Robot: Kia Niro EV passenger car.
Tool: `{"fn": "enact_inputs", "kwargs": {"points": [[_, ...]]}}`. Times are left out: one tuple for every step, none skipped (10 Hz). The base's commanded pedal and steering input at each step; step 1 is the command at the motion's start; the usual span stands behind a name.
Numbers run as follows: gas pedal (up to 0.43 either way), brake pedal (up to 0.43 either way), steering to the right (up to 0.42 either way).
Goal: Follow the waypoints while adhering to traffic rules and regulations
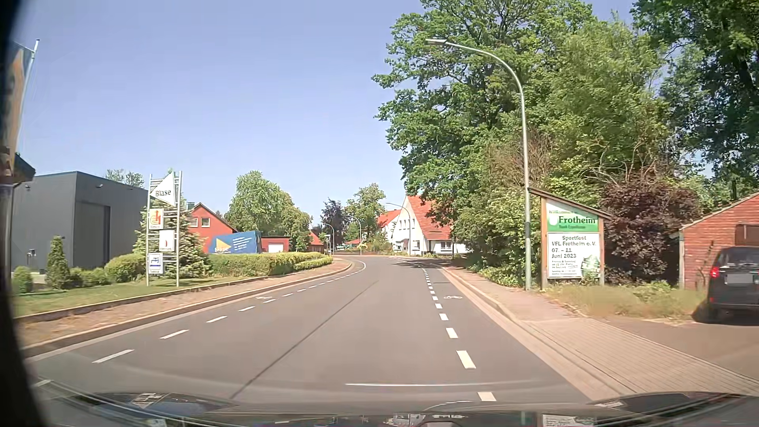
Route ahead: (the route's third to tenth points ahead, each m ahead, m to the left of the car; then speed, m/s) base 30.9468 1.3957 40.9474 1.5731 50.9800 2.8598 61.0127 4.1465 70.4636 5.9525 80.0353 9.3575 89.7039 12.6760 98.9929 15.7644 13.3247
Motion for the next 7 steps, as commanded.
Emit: {"fn": "enact_inputs", "kwargs": {"points": [[0.138,0.000,0.006],[0.138,0.000,0.004],[0.138,0.000,0.003],[0.138,0.000,0.003],[0.138,0.000,0.002],[0.138,0.000,0.002],[0.138,0.000,0.001]]}}
